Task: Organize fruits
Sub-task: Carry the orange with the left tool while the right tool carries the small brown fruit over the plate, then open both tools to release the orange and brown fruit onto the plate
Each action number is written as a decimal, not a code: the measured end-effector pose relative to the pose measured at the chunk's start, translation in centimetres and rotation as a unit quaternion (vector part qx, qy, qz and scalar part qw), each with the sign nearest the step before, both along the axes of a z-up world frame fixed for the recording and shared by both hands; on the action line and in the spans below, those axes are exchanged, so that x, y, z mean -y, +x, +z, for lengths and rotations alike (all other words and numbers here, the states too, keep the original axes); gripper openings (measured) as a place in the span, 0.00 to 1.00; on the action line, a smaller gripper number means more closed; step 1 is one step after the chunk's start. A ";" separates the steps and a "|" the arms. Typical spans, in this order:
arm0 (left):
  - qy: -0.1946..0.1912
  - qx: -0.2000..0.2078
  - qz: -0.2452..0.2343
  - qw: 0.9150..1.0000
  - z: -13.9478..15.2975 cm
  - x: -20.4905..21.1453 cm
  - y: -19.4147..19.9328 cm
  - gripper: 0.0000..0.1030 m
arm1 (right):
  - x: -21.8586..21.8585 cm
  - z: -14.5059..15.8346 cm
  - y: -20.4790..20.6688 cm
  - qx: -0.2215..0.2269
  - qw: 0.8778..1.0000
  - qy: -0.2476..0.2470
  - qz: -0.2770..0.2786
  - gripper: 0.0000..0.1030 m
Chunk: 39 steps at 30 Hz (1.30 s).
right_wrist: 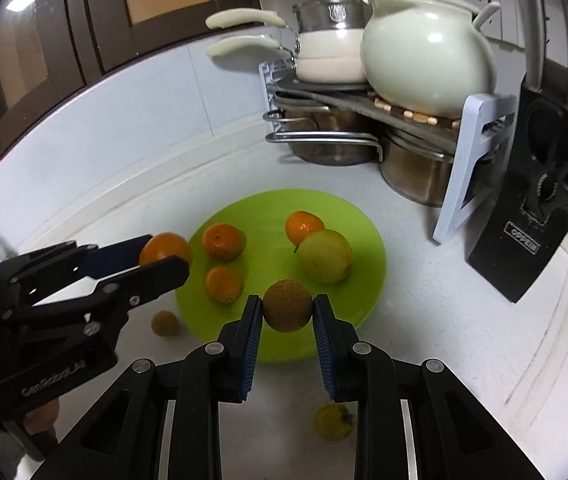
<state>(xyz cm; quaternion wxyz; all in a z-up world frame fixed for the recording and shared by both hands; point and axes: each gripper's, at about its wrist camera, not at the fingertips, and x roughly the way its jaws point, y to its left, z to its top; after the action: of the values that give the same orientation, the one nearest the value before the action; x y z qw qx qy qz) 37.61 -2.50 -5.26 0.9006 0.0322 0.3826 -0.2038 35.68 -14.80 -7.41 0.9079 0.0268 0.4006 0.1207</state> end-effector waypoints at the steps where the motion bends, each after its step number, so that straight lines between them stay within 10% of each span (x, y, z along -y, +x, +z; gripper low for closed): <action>1: 0.001 -0.005 -0.001 1.000 -0.3 0.1 0.4 0.33 | 0.1 -0.2 0.2 -0.001 1.000 -0.001 -0.001 0.26; 24: 0.011 -0.021 -0.010 1.000 -1.9 0.7 2.8 0.35 | 0.5 -2.3 3.5 -0.034 0.999 0.021 -0.008 0.27; 39: -0.003 0.031 -0.004 1.000 1.6 -0.2 -1.4 0.48 | 1.0 1.6 -1.0 0.029 0.999 0.006 -0.020 0.33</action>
<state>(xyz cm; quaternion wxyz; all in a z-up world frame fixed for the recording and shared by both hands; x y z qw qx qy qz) 36.21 -2.27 -3.62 0.9111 0.0372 0.3542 -0.2076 34.71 -15.81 -5.80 0.9213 0.0367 0.3724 0.1062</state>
